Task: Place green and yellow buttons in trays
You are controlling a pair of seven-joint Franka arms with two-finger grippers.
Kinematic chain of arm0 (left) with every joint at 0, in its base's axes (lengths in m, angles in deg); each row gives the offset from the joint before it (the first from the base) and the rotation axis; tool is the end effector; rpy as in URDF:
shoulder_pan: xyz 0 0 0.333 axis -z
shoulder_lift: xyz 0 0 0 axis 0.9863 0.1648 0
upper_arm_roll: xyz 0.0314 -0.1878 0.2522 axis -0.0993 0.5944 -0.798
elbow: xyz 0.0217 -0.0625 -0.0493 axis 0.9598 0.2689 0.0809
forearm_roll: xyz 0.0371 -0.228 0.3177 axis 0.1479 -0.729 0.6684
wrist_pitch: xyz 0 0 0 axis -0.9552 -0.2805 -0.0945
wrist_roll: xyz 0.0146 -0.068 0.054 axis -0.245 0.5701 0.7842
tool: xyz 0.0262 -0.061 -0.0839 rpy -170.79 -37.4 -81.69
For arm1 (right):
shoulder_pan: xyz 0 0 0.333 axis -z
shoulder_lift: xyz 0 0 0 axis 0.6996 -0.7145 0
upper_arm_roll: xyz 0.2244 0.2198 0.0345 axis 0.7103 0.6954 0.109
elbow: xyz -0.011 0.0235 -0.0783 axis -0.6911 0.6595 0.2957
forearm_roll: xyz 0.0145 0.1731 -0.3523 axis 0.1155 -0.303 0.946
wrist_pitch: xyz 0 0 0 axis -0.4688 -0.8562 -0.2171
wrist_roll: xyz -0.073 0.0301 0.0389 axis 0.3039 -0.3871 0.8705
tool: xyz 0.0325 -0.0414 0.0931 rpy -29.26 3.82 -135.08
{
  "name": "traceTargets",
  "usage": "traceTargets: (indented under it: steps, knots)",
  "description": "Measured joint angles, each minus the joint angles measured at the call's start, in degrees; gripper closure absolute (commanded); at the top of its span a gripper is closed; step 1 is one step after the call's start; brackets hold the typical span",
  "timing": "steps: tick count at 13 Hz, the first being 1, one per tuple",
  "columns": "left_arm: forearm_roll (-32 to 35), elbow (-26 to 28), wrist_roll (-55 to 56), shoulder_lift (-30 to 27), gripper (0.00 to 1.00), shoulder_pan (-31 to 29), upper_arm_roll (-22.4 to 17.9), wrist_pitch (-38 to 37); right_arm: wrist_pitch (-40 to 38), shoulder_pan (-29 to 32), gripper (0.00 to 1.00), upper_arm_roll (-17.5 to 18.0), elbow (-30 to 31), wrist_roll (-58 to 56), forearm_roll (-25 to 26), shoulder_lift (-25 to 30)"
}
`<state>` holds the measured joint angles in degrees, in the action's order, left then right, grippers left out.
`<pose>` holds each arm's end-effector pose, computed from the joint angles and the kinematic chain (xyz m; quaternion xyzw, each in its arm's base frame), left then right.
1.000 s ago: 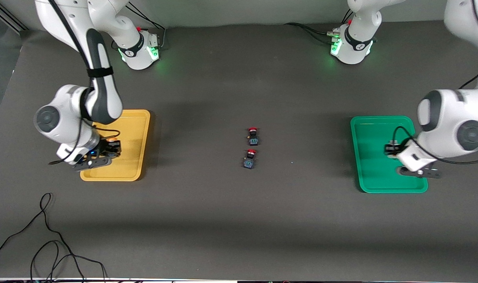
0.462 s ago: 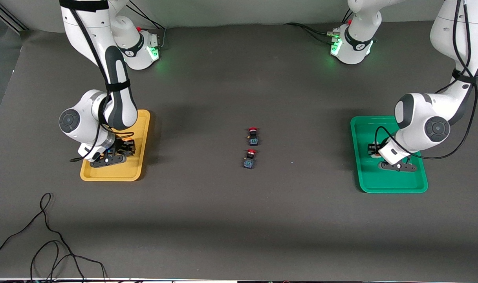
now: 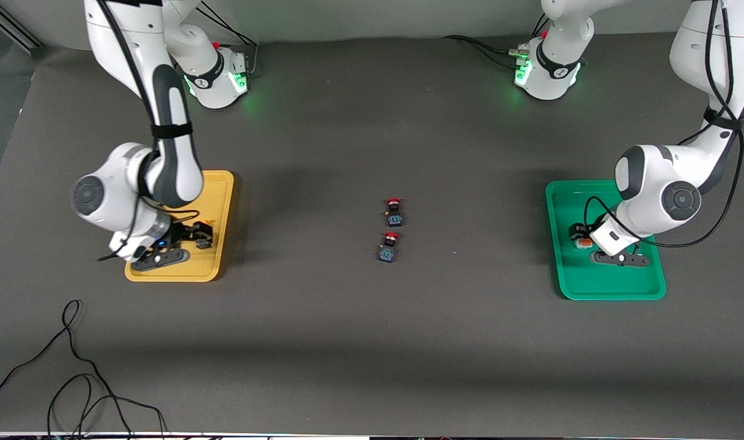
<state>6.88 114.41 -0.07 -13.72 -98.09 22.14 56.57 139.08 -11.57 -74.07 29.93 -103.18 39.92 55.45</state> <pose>0.5470 0.0267 0.1954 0.9976 -0.0493 -0.0464 0.0129 0.5733 0.0237 0.2819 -0.9939 -0.1048 0.0282 0.0205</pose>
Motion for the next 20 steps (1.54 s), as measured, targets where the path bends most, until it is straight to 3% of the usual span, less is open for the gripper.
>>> traceTargets:
  steps: [3,6,9,11,15,17,20]
  knots:
    - [0.1,-0.3,0.0,-0.8,0.0,0.0,0.0,-1.1,-16.7,0.0,0.0,-2.9,-12.6,5.7,6.8,1.2]
    - [0.1,-3.7,-0.1,-7.4,0.0,0.0,0.4,-14.4,-30.2,-0.1,0.0,-4.4,-23.5,9.1,10.0,1.6]
    - [-2.0,-13.0,-0.1,-15.7,0.0,0.1,2.0,-35.6,-37.9,-0.1,0.0,-6.4,-29.2,9.5,10.3,1.9]
    - [-3.9,-21.2,-0.1,-17.9,0.0,0.3,3.7,-46.3,-39.7,-0.2,0.0,-7.0,-30.6,10.0,11.6,2.5]
    - [-6.6,-35.5,0.0,-17.9,0.0,0.7,6.3,-56.6,-40.2,-3.5,0.0,-7.1,-31.5,18.2,17.6,6.9]
    - [-6.5,-39.5,0.0,-17.7,0.0,0.6,6.2,-59.8,-40.7,-0.3,0.0,-1.2,-31.5,22.9,21.4,11.6]
    - [-5.7,-40.6,-0.1,-16.6,0.0,0.6,6.1,-62.4,-41.1,16.7,0.0,18.4,-30.4,27.5,27.3,18.6]
